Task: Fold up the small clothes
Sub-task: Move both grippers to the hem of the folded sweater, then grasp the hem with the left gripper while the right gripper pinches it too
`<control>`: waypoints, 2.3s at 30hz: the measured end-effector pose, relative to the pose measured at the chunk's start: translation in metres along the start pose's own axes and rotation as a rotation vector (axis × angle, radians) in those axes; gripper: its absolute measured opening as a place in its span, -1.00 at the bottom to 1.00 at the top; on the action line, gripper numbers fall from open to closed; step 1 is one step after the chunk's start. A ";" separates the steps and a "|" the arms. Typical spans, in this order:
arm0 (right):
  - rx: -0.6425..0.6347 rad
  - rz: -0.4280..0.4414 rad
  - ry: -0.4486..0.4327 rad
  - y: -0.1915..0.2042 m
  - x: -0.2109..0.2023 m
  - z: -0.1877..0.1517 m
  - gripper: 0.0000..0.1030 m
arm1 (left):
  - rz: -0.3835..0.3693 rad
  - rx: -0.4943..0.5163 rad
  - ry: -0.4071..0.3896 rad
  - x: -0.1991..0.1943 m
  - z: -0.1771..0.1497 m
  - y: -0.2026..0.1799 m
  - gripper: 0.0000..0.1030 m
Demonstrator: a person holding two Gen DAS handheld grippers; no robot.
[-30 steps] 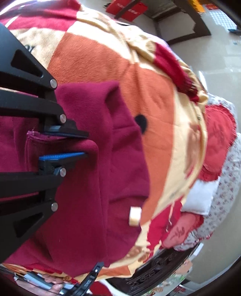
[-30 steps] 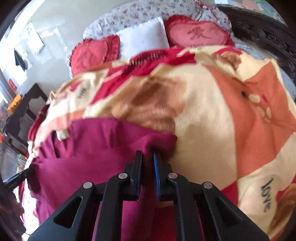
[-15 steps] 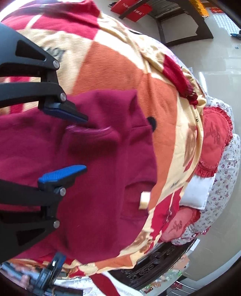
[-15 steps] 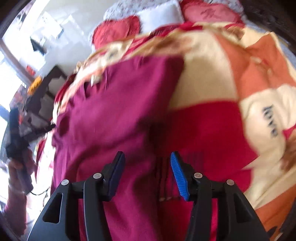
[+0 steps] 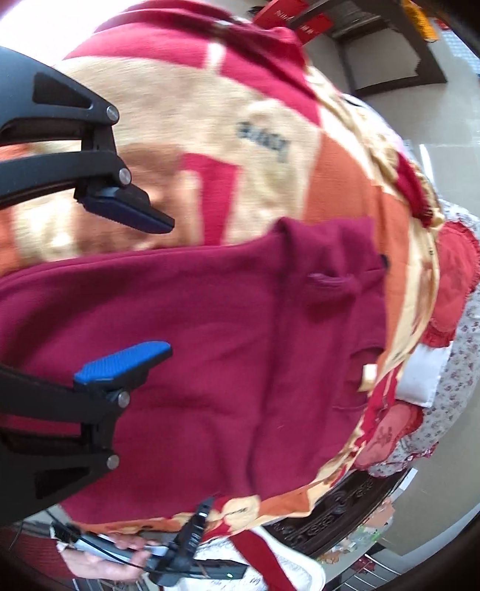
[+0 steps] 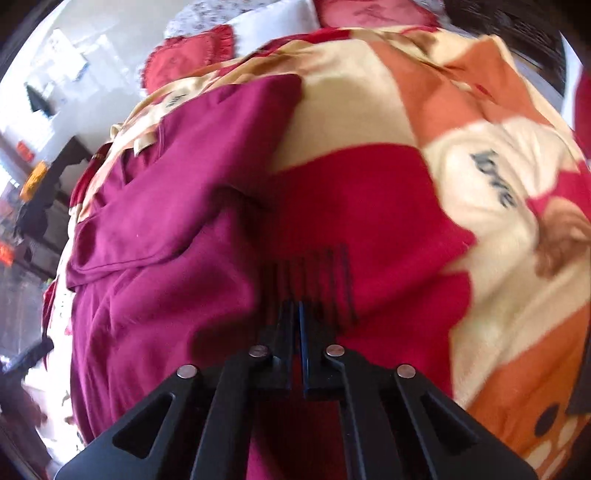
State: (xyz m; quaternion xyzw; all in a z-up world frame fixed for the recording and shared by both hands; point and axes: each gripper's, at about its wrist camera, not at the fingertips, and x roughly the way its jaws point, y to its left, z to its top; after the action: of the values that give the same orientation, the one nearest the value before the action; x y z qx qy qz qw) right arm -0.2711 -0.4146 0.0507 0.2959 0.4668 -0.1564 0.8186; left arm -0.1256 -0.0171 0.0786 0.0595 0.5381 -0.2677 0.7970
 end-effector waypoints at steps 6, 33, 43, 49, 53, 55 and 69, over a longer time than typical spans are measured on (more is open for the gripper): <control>0.004 0.166 -0.045 -0.014 -0.067 -0.039 -0.49 | -0.022 0.014 0.046 -0.020 -0.048 0.002 0.25; -0.134 0.206 0.009 -0.004 -0.091 -0.139 -1.00 | -0.110 0.002 0.121 -0.024 -0.094 -0.014 -0.87; -0.154 0.210 0.103 -0.003 -0.109 -0.173 -1.00 | -0.066 0.036 0.104 -0.047 -0.105 0.016 -0.88; -0.052 0.269 0.117 -0.017 -0.097 -0.179 -0.69 | -0.020 0.074 0.128 -0.034 -0.119 0.008 -0.56; -0.091 0.254 0.169 -0.012 -0.095 -0.183 -0.66 | -0.039 0.017 0.145 -0.029 -0.124 0.014 -0.13; -0.083 0.264 0.179 -0.012 -0.092 -0.184 -0.66 | -0.041 0.003 0.158 -0.027 -0.129 0.014 -0.13; -0.168 0.275 0.205 0.002 -0.095 -0.178 -0.66 | 0.048 0.047 0.185 -0.012 -0.133 -0.006 -0.12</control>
State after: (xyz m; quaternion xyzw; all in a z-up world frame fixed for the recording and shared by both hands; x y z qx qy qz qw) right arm -0.4386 -0.3030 0.0640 0.3022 0.5142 0.0275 0.8022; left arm -0.2416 0.0334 0.0358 0.1158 0.6015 -0.2544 0.7483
